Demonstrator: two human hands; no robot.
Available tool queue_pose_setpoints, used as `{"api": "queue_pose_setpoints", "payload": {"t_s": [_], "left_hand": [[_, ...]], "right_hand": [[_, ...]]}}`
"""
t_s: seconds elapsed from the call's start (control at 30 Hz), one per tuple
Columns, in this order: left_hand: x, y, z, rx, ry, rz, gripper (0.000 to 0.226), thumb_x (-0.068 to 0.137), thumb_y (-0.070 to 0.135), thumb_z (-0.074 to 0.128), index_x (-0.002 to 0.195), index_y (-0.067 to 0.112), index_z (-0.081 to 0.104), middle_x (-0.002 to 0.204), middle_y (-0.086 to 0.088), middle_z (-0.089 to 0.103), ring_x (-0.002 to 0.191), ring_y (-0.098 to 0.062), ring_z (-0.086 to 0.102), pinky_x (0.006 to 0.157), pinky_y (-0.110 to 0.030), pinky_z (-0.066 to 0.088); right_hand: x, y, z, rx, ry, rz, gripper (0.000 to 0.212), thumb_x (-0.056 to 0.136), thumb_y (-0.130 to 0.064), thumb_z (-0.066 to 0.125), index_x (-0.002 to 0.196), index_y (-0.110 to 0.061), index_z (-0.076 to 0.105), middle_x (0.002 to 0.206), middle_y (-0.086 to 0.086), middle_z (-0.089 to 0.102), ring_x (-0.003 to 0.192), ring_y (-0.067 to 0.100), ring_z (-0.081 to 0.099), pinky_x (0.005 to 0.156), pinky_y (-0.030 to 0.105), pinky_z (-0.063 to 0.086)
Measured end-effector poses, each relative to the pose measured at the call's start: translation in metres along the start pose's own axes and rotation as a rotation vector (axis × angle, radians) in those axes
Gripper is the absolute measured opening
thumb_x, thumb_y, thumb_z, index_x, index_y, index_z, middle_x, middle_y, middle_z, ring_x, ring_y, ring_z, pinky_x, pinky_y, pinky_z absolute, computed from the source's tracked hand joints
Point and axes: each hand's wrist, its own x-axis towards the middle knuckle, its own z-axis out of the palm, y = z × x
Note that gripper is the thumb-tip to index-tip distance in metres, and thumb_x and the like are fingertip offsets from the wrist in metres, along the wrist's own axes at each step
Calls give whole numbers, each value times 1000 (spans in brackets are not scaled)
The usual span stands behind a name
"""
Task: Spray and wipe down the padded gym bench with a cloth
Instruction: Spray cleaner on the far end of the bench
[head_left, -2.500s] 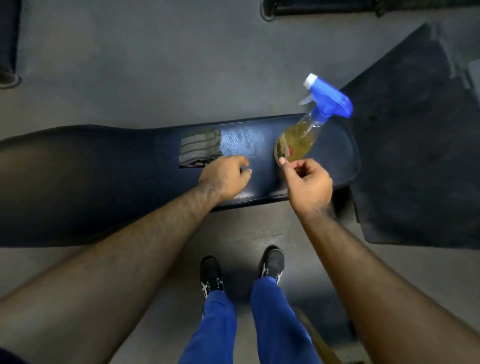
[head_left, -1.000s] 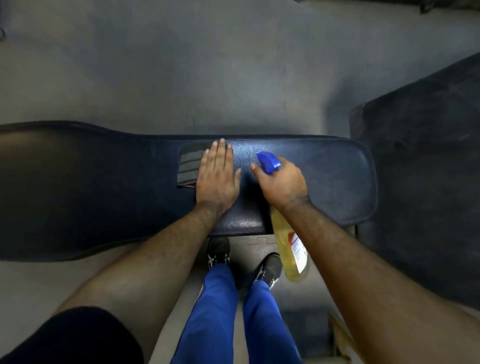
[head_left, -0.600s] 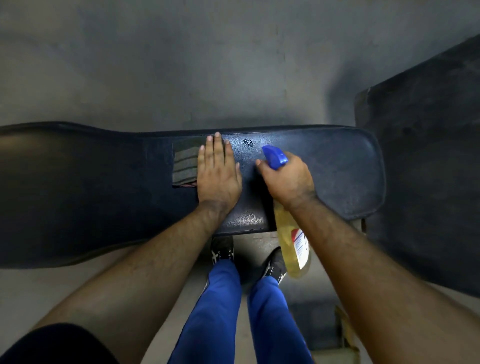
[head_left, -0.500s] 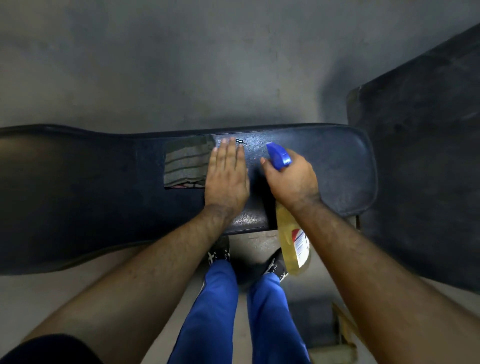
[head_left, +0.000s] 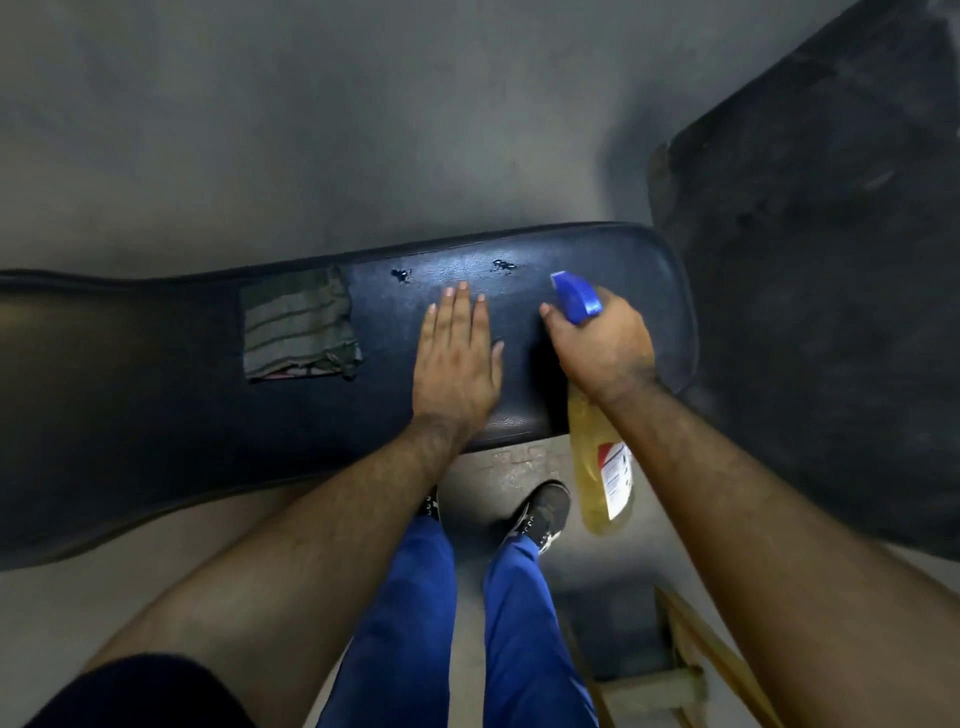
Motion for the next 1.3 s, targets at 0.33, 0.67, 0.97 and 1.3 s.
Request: {"api": "queue_pose_setpoints", "payload": {"t_s": [0.33, 0.67, 0.97, 1.3], "left_hand": [[10, 89, 33, 5, -66, 96, 64, 101, 42, 32, 152, 5, 28, 161, -17, 21, 150, -30, 14, 122, -47, 12], [10, 89, 34, 13, -23, 102, 64, 99, 43, 33, 150, 4, 34, 159, -15, 26, 149, -28, 19, 123, -44, 12], [11, 89, 32, -37, 5, 107, 65, 97, 43, 38, 149, 4, 35, 159, -15, 28, 149, -30, 20, 123, -44, 12], [-46, 3, -12, -79, 56, 165, 52, 92, 28, 46, 136, 0, 49, 149, -23, 41, 141, -37, 35, 119, -47, 24]], "right_hand": [[35, 62, -51, 65, 102, 101, 36, 89, -47, 65, 101, -14, 68, 103, 11, 71, 101, 35, 66, 84, 36, 52], [21, 111, -63, 145, -9, 154, 38, 83, -52, 68, 103, -21, 66, 100, 7, 72, 95, 33, 68, 85, 39, 56], [-23, 151, -47, 115, 21, 265, 36, 85, -54, 67, 80, -19, 59, 85, 6, 65, 92, 34, 67, 75, 33, 51], [-77, 87, -2, 138, -10, 70, 37, 87, -53, 65, 102, -20, 65, 104, 7, 71, 103, 32, 64, 84, 34, 51]]}}
